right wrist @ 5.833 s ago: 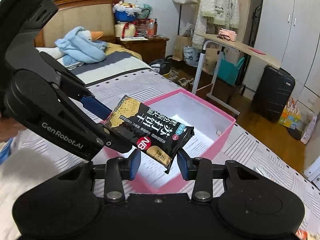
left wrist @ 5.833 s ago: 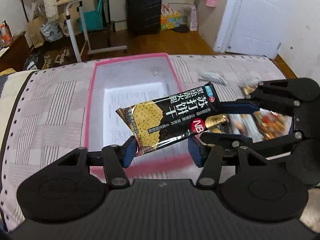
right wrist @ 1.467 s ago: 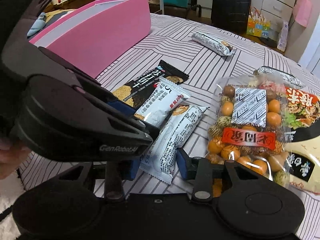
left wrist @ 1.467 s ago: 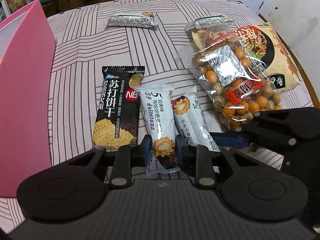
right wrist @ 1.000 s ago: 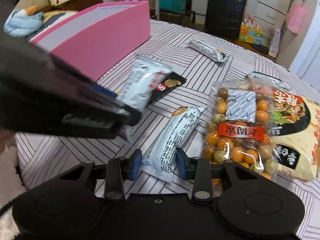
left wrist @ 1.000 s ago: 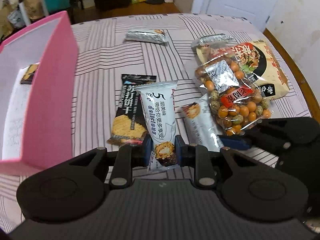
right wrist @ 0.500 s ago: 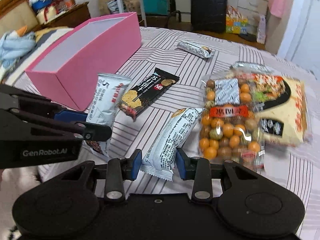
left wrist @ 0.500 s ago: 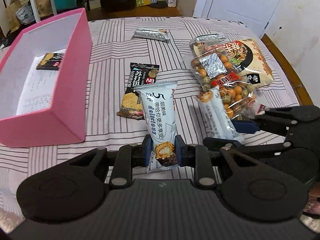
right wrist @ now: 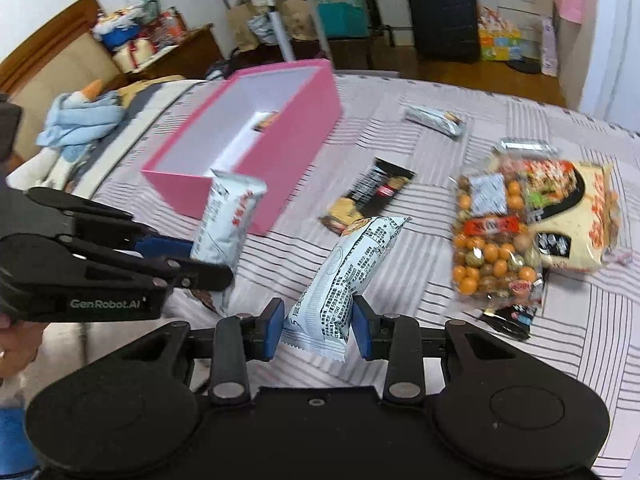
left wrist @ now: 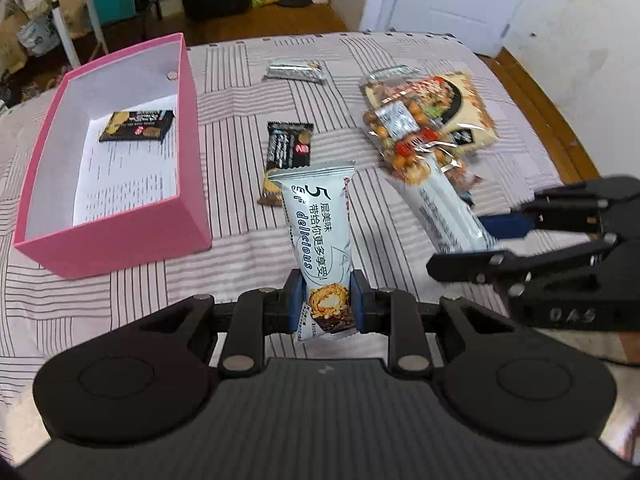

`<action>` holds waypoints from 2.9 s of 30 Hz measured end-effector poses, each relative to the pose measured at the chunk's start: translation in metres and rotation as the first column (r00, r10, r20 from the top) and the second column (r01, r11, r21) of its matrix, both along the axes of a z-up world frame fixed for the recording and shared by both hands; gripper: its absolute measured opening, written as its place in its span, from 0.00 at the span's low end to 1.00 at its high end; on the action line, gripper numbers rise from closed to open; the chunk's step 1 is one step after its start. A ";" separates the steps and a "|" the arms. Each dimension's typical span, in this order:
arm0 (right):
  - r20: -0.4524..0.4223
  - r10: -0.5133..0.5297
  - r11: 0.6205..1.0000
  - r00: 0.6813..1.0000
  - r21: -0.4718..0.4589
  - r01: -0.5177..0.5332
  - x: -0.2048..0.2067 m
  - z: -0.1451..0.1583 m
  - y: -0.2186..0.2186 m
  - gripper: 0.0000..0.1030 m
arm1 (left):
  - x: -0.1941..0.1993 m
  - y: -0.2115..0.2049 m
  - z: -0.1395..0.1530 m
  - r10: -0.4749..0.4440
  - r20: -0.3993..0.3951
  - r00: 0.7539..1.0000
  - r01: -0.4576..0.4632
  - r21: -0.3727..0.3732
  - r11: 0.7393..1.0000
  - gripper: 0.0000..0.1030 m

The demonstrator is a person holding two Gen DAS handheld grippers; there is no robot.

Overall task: Organize snacks
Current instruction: 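Carry both wafer bars over the pink box and open both grippers, then withdraw both grippers from the box toward the clear peanut bag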

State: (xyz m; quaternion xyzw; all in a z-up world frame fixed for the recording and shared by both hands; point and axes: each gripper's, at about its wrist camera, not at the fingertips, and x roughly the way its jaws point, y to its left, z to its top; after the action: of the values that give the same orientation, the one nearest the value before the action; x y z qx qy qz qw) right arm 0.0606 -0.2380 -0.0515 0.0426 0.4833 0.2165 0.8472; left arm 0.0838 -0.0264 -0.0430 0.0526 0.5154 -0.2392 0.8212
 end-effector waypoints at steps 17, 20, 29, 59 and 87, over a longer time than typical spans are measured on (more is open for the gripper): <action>0.177 0.182 0.981 0.967 0.037 -0.191 0.025 0.055 0.092 0.40 | 0.019 0.109 0.071 0.119 0.095 0.988 -0.118 -0.024 0.993 0.23; 0.233 0.177 0.982 0.956 0.027 -0.189 0.048 0.050 0.111 0.40 | 0.041 0.125 0.068 0.158 0.119 0.980 -0.154 -0.049 0.987 0.23; 0.261 0.260 0.964 0.930 -0.121 -0.236 0.126 0.002 0.173 0.40 | 0.137 0.154 0.027 0.215 0.029 0.976 -0.212 -0.080 0.974 0.23; 0.255 0.223 0.966 0.941 -0.187 -0.178 0.124 0.012 0.144 0.47 | 0.156 0.164 -0.004 0.214 0.048 0.976 -0.213 -0.023 0.977 0.47; 0.304 -0.025 0.964 0.952 -0.246 0.103 0.062 0.000 -0.067 0.74 | 0.080 -0.038 0.039 -0.055 0.132 0.990 0.071 -0.116 0.991 0.71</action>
State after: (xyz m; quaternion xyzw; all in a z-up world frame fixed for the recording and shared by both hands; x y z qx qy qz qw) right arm 0.1230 -0.3045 -0.0518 -0.0856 0.3725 0.1278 0.9152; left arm 0.1635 -0.0641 -0.0041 0.0347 0.4440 -0.2916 0.8465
